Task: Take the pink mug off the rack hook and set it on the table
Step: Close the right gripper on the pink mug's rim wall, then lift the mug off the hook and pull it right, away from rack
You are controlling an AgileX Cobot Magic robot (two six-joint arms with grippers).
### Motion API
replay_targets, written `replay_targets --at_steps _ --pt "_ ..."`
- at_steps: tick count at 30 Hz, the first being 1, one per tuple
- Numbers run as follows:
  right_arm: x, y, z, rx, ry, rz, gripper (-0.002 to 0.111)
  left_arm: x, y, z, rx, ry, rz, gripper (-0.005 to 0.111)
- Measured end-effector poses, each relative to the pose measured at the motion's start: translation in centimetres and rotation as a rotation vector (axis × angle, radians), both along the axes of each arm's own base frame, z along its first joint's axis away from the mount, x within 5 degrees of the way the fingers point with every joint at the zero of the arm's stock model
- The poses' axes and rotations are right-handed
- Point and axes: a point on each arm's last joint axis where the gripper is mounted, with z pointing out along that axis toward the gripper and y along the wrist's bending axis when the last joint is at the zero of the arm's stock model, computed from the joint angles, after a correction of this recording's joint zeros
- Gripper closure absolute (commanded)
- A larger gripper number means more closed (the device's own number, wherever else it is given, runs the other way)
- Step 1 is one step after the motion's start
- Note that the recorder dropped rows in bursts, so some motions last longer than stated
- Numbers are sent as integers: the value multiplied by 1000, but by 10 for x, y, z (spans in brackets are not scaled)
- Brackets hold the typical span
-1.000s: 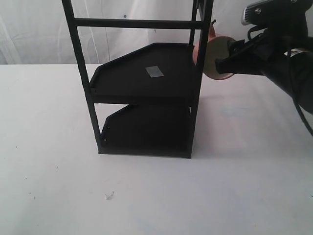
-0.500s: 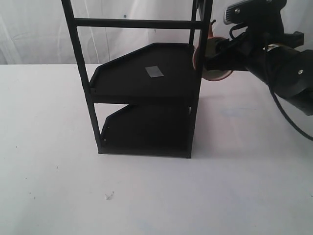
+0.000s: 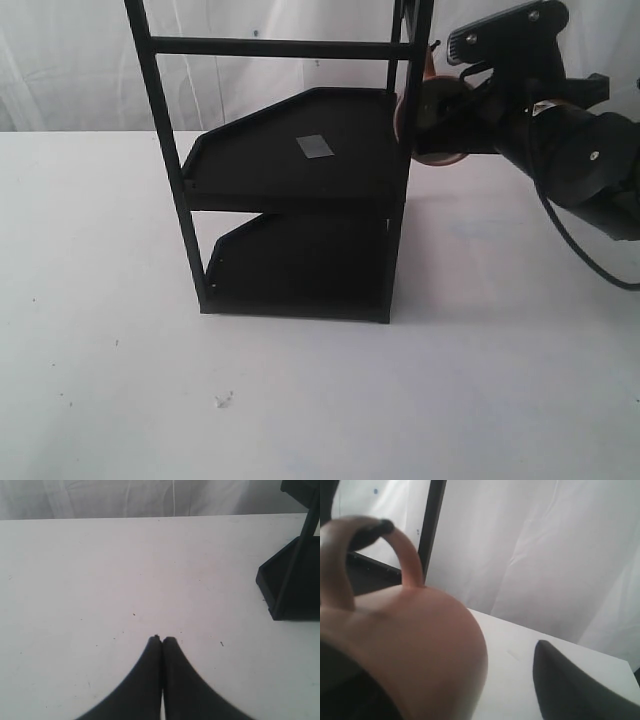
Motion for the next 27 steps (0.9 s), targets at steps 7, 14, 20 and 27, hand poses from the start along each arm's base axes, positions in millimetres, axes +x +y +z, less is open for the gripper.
replay_targets --at_steps 7,14,20,27 --pt "0 0 0 -5 -5 1 77 0 0 0 0 0 0 107" --pt "0 0 1 -7 -7 4 104 0 0 0 0 0 0 107" --pt "0 0 1 -7 -7 4 108 0 0 0 0 0 0 107" --pt "-1 -2 6 -1 -34 -8 108 0 0 0 0 0 0 107"
